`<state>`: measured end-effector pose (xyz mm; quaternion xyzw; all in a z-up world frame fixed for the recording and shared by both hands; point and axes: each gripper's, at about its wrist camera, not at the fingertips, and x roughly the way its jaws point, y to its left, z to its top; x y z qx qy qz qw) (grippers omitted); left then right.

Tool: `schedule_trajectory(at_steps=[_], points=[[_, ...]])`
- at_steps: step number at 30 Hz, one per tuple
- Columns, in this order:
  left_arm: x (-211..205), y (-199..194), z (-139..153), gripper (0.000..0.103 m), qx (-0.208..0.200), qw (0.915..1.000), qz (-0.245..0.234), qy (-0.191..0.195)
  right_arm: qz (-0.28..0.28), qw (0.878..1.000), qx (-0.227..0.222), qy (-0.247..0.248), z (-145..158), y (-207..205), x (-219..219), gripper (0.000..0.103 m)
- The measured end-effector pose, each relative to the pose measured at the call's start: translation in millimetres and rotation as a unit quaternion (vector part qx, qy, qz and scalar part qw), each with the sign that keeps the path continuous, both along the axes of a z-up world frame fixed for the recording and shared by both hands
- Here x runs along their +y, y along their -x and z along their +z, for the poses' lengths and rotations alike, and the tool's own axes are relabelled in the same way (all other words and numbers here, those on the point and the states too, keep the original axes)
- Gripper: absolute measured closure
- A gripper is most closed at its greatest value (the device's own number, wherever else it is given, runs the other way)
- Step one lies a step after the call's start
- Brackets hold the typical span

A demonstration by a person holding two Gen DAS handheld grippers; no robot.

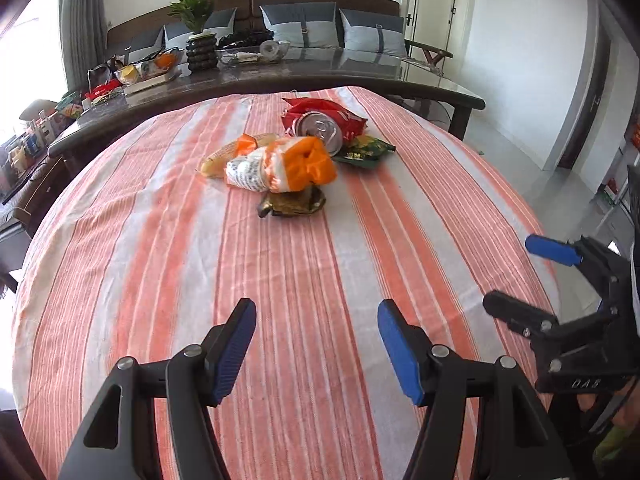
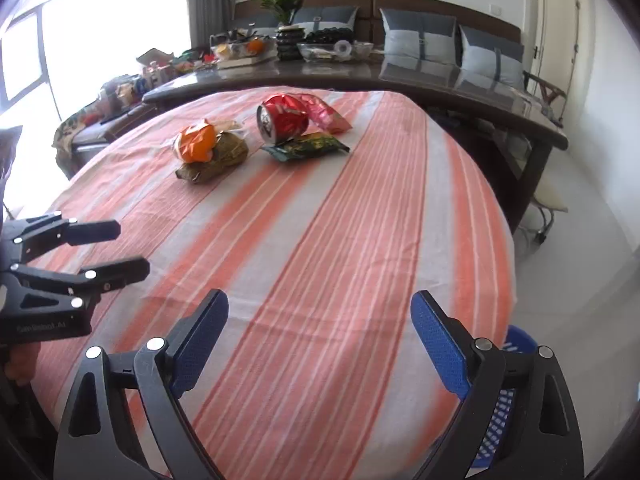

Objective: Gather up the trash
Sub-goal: 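Return both tools to the table and grasp the orange-white bag with the left tool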

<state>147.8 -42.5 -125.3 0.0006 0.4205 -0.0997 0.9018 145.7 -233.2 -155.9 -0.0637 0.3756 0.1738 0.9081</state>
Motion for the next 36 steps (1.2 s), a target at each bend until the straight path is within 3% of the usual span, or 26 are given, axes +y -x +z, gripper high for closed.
schedule_trajectory(at_steps=[3, 8, 11, 14, 25, 30, 36], points=[[14, -22, 25, 0.038, -0.016, 0.9993, 0.025, 0.023, 0.015, 1.000, 0.002, -0.001, -6, 0, 13, 0.010], [-2, -70, 54, 0.035, -0.045, 0.9981, 0.040, 0.013, 0.029, 1.000, 0.001, 0.005, -12, 0, 32, 0.010], [-15, -101, 45, 0.035, -0.029, 0.9986, 0.044, -0.003, 0.033, 0.999, 0.003, 0.000, -14, 0, 34, 0.010], [-22, -117, 25, 0.035, -0.014, 0.9973, 0.056, -0.046, 0.035, 0.999, -0.002, 0.007, -13, 2, 36, 0.010], [55, -66, 12, 0.034, 0.008, 0.9973, 0.056, -0.047, 0.027, 1.000, 0.003, -0.012, -6, -1, 25, 0.010], [56, -68, 5, 0.034, 0.019, 0.9997, 0.014, -0.006, 0.024, 1.000, 0.006, -0.012, -7, -1, 25, 0.010], [59, -85, -3, 0.033, 0.024, 0.9988, 0.041, -0.012, 0.024, 1.000, 0.007, -0.009, -12, -2, 28, 0.010]])
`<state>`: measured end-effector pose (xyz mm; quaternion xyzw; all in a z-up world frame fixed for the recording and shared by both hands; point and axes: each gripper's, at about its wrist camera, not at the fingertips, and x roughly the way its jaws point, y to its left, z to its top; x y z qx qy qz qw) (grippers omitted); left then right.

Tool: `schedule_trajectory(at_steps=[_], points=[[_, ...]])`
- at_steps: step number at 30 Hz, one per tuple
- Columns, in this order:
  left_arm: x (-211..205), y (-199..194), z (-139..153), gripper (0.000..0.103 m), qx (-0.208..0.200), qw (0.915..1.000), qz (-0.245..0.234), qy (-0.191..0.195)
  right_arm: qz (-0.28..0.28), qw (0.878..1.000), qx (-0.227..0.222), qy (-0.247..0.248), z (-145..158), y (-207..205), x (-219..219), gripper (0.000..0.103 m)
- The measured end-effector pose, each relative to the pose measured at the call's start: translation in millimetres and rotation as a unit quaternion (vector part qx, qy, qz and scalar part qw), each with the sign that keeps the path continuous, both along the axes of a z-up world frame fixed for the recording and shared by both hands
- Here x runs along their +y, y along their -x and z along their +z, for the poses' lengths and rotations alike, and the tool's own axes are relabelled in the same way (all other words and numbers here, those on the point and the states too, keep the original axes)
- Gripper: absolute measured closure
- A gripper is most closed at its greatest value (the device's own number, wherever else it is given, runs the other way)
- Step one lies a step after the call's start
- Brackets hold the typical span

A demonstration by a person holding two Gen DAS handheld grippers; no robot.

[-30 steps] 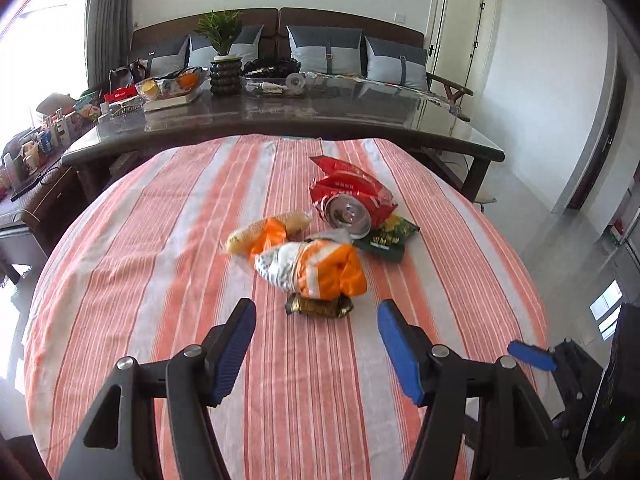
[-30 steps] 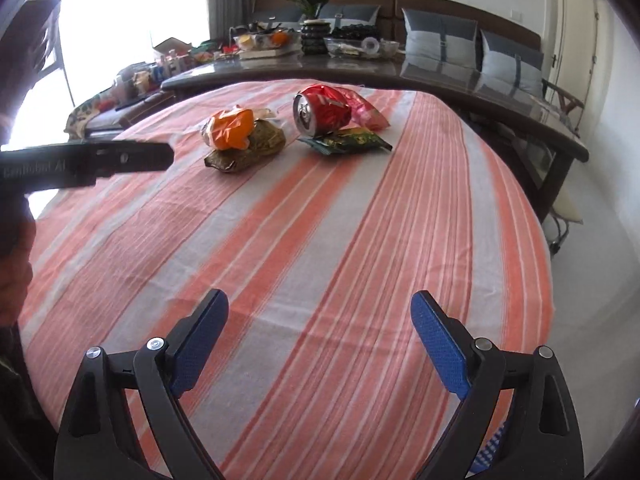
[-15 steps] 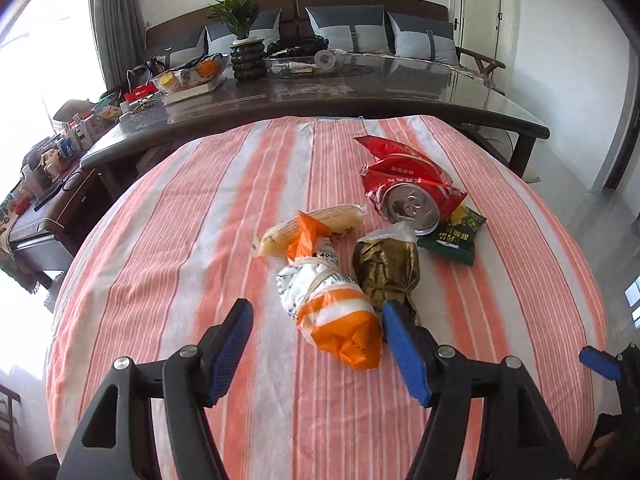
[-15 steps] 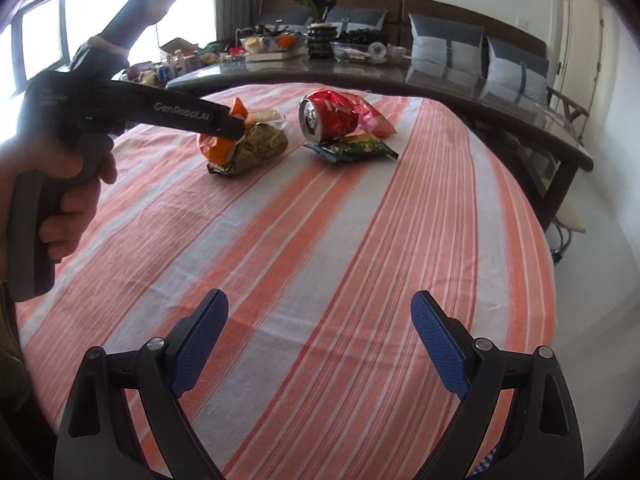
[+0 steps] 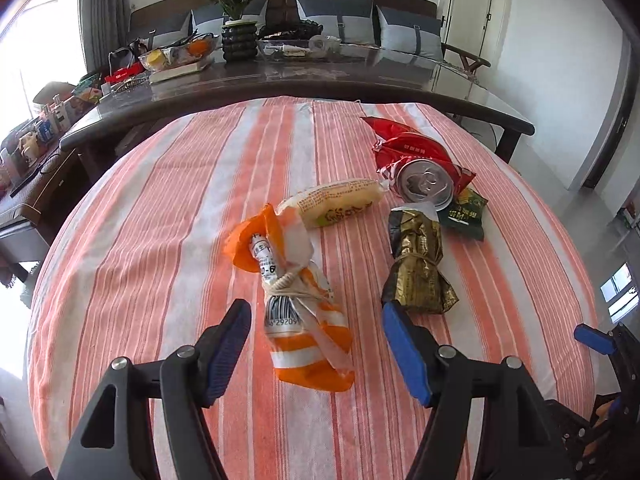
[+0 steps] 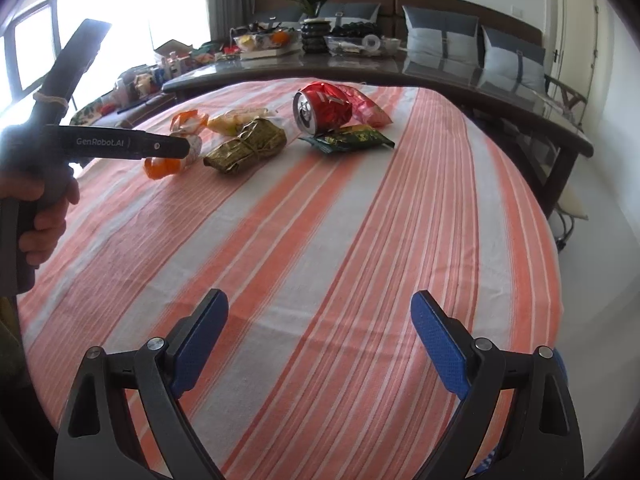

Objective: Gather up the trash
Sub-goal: 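Return both tools to the table and grasp the orange-white bag with the left tool, then grasp the gold foil packet with the right tool while the left tool holds the bag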

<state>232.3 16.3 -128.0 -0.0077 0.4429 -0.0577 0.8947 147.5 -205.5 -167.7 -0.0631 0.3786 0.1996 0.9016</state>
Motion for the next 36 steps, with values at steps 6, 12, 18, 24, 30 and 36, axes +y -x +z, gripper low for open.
schedule_trajectory(at_steps=[6, 12, 18, 24, 30, 36], points=[[16, -3, -9, 0.033, 0.010, 0.9998, 0.012, 0.009, 0.001, 1.000, 0.002, 0.002, -2, 2, -1, 0.010], [7, -7, -17, 0.034, 0.002, 1.0000, -0.001, -0.006, 0.000, 1.000, 0.008, 0.006, -6, -2, 4, 0.009], [20, 7, -14, 0.060, 0.005, 0.9995, -0.026, 0.019, -0.008, 1.000, 0.020, 0.004, -6, -8, 8, 0.009], [29, 30, -11, 0.060, 0.005, 0.9995, -0.025, 0.021, -0.026, 0.996, 0.069, -0.045, 11, -50, 35, 0.009], [36, 35, -11, 0.060, 0.004, 0.9991, -0.025, 0.034, -0.031, 0.992, 0.098, -0.072, 15, -105, 94, 0.012], [34, 39, -7, 0.060, 0.002, 0.9982, -0.037, 0.047, -0.065, 0.994, 0.083, -0.025, 2, -124, 110, 0.047]])
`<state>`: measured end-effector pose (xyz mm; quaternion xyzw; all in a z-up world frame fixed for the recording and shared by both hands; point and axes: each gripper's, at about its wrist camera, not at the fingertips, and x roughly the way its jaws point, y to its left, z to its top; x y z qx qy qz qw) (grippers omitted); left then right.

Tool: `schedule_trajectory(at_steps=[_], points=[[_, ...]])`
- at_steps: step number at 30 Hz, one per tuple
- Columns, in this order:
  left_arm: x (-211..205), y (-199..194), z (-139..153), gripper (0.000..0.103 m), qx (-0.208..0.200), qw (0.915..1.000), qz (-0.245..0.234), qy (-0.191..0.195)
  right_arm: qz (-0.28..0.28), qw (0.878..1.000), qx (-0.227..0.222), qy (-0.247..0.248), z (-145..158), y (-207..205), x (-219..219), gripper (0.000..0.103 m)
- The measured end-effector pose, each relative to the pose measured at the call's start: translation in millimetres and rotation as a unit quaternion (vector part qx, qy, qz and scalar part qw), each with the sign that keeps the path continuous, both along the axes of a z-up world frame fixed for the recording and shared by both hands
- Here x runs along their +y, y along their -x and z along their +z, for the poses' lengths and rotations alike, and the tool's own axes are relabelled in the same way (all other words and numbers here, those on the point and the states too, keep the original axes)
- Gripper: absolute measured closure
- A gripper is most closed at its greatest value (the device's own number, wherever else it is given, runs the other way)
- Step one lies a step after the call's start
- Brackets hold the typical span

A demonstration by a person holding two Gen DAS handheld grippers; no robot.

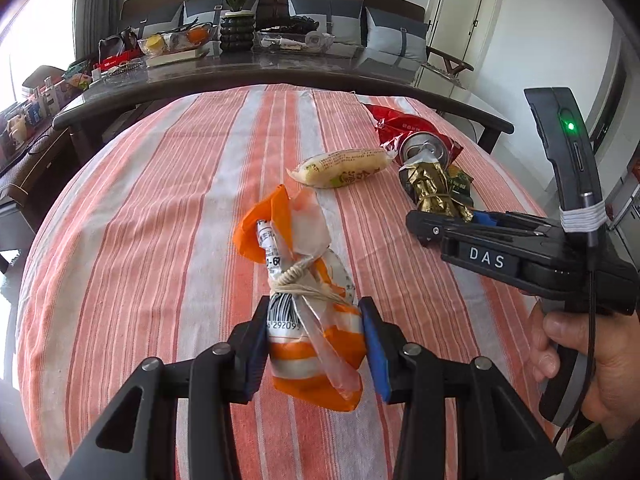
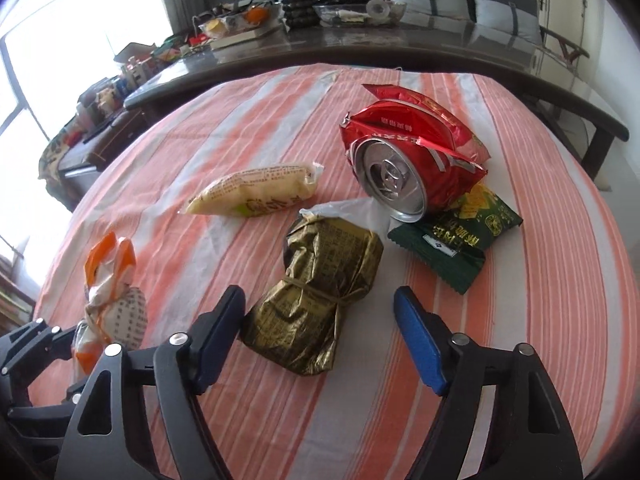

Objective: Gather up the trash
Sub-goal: 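Grasp the gold foil packet with the right tool while the left tool holds the bag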

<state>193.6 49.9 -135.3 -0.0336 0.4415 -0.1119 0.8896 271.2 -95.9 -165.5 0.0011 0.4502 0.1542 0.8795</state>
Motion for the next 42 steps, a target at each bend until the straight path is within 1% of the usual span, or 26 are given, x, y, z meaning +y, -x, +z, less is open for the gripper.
schedule_trajectory(at_steps=[1, 2, 4, 10, 12, 13, 14, 16, 18, 19, 21, 24, 27, 29, 34, 35, 36, 37, 38, 39, 41, 42], points=[[-3, 1, 1, 0.060, -0.001, 1.0000, -0.005, 0.002, -0.006, 1.000, -0.011, 0.008, 1, 3, -4, 0.060], [-6, 3, 2, 0.060, -0.001, 0.9999, -0.011, 0.005, -0.002, 1.000, -0.013, 0.005, 1, 6, -11, 0.062], [-14, 8, 3, 0.060, -0.002, 0.9996, -0.027, 0.009, 0.013, 1.000, -0.007, -0.013, 3, 18, -27, 0.063], [-47, 27, 2, 0.059, 0.008, 0.9964, -0.080, 0.025, 0.056, 0.998, -0.008, 0.015, 8, 87, -77, 0.062], [-55, 31, 0, 0.058, 0.012, 0.9961, -0.084, 0.026, 0.063, 0.997, -0.016, 0.029, 9, 108, -88, 0.062], [-57, 33, -1, 0.052, 0.014, 0.9962, -0.082, 0.026, 0.063, 0.997, -0.018, 0.035, 8, 117, -92, 0.062], [-58, 34, -2, 0.042, 0.017, 0.9965, -0.078, 0.024, 0.061, 0.997, -0.020, 0.038, 7, 122, -96, 0.060], [-56, 37, -4, 0.032, 0.021, 0.9972, -0.067, 0.025, 0.057, 0.998, -0.022, 0.031, 5, 129, -103, 0.058], [-51, 40, -5, 0.032, 0.028, 0.9973, -0.060, 0.032, 0.051, 0.998, -0.021, 0.021, 3, 128, -107, 0.048], [-49, 42, -5, 0.032, 0.031, 0.9973, -0.056, 0.037, 0.049, 0.998, -0.020, 0.014, 3, 129, -109, 0.041], [-43, 45, -5, 0.031, 0.033, 0.9972, -0.048, 0.047, 0.045, 0.999, -0.016, -0.003, 5, 129, -113, 0.035], [-42, 41, -5, 0.031, 0.038, 0.9974, -0.039, 0.048, 0.042, 0.999, -0.008, -0.019, 10, 128, -118, 0.029], [-47, 35, -5, 0.031, 0.041, 0.9979, -0.037, 0.035, 0.030, 0.999, 0.006, -0.026, 15, 122, -122, 0.028], [-48, 31, -6, 0.031, 0.042, 0.9982, -0.034, 0.026, 0.022, 0.999, 0.017, -0.031, 17, 116, -122, 0.027], [-47, 26, -3, 0.032, 0.031, 0.9990, -0.030, 0.004, 0.013, 0.999, 0.042, -0.011, 12, 98, -114, 0.027], [-48, 26, -2, 0.035, 0.030, 0.9990, -0.033, 0.002, 0.012, 0.999, 0.046, -0.008, 10, 95, -113, 0.027], [-49, 26, -2, 0.041, 0.029, 0.9988, -0.039, 0.001, 0.011, 0.999, 0.051, -0.007, 9, 93, -114, 0.029], [-51, 26, -3, 0.060, 0.033, 0.9983, -0.048, 0.003, 0.008, 0.998, 0.054, -0.006, 8, 91, -115, 0.032], [-53, 27, -3, 0.059, 0.033, 0.9982, -0.050, -0.003, 0.009, 0.998, 0.058, -0.004, 7, 90, -115, 0.047], [-55, 28, -3, 0.059, 0.027, 0.9983, -0.052, -0.011, 0.011, 0.998, 0.060, 0.001, 7, 90, -116, 0.055], [-60, 30, -2, 0.060, 0.020, 0.9979, -0.058, -0.019, 0.012, 0.998, 0.056, 0.001, 10, 93, -118, 0.056], [-61, 31, -2, 0.060, 0.019, 0.9979, -0.060, -0.015, 0.013, 0.998, 0.053, -0.003, 12, 95, -120, 0.057]])
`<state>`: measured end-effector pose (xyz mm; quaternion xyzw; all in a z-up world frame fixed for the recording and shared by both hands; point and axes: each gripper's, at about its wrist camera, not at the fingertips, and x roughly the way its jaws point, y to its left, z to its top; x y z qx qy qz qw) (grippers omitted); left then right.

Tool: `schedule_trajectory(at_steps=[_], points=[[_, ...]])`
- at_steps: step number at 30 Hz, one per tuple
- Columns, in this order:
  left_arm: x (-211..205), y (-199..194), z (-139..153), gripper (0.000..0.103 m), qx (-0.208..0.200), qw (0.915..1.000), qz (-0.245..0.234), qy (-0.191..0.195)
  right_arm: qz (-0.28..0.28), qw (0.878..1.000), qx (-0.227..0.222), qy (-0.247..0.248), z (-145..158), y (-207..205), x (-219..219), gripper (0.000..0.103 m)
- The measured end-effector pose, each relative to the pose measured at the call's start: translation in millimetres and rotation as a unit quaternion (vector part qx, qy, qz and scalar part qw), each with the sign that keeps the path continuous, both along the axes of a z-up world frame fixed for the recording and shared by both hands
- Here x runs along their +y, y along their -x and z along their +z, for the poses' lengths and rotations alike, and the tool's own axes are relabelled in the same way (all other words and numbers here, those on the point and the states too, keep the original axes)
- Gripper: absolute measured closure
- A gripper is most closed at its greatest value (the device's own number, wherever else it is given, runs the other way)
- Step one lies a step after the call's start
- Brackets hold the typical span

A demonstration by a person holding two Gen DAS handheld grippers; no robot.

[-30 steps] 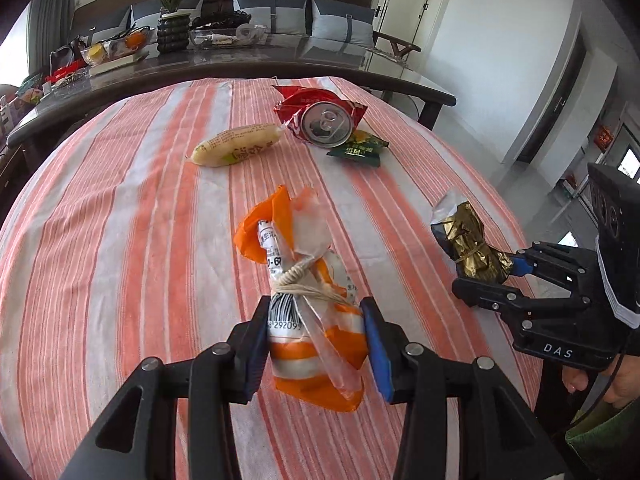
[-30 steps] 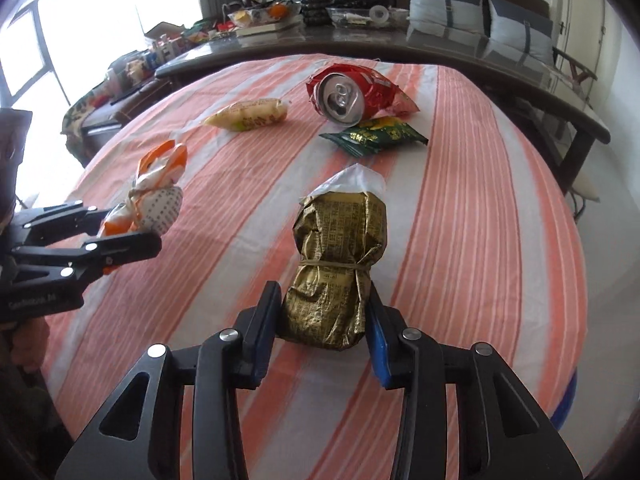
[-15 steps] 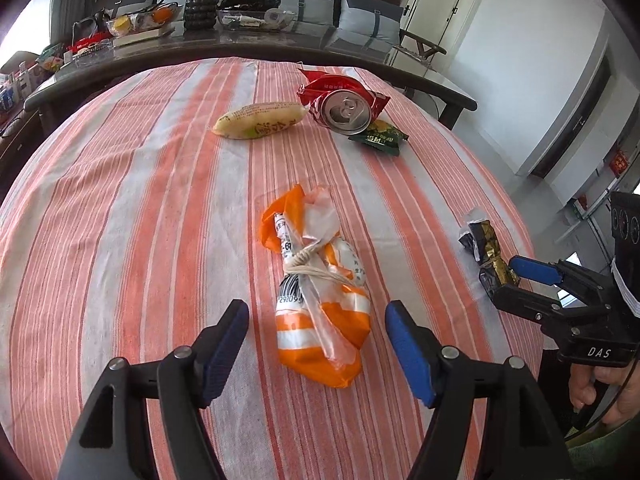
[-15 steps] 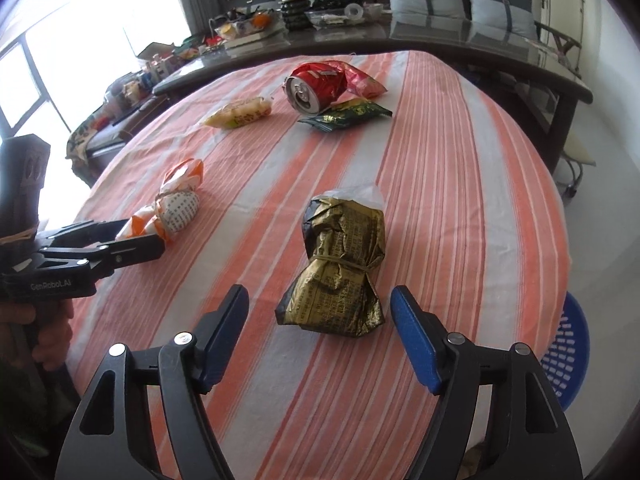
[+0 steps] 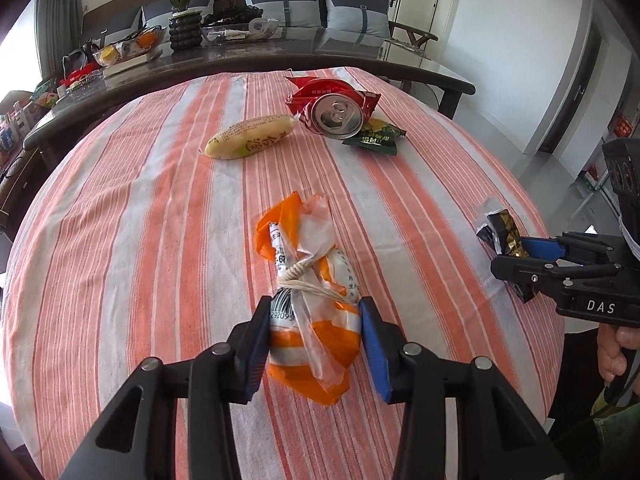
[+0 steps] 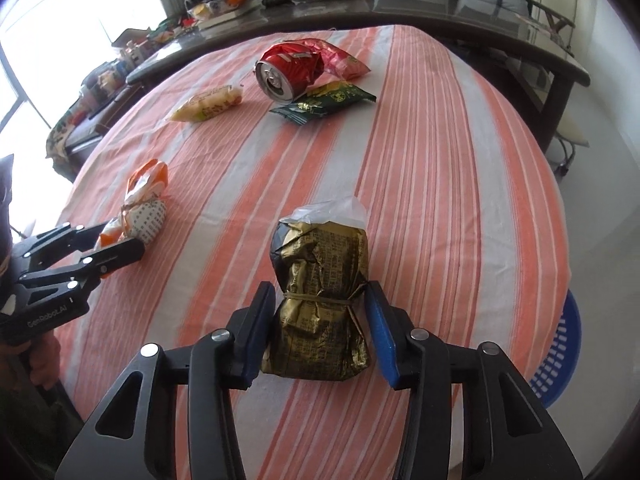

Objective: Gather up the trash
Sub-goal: 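Grasp the gold foil packet with the right tool while the left tool holds the bag, then carry bag and gold packet to the blue wastebasket and release both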

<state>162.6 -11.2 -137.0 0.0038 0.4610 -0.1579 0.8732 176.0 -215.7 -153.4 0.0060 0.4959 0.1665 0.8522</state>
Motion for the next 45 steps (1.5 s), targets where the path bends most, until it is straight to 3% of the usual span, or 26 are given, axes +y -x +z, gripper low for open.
schedule_trajectory(at_steps=[7, 18, 25, 36, 45], points=[[-19, 5, 11, 0.060, -0.004, 0.9994, -0.022, 0.025, -0.003, 1.000, -0.022, -0.022, 15, 12, -16, 0.058], [-76, 8, 28, 0.061, -0.026, 0.9977, -0.062, 0.010, -0.015, 0.999, -0.038, -0.022, 19, 19, -41, 0.058], [-116, 8, 30, 0.061, -0.018, 0.9953, -0.095, 0.007, -0.033, 0.998, -0.044, -0.026, 22, 23, -68, 0.058], [-222, 10, 38, 0.061, -0.010, 0.9823, -0.186, 0.018, -0.109, 0.993, -0.046, -0.003, 33, 27, -173, 0.057], [-313, -1, 33, 0.061, 0.011, 0.9720, -0.232, 0.033, -0.164, 0.986, -0.018, 0.023, 17, 28, -254, 0.057]])
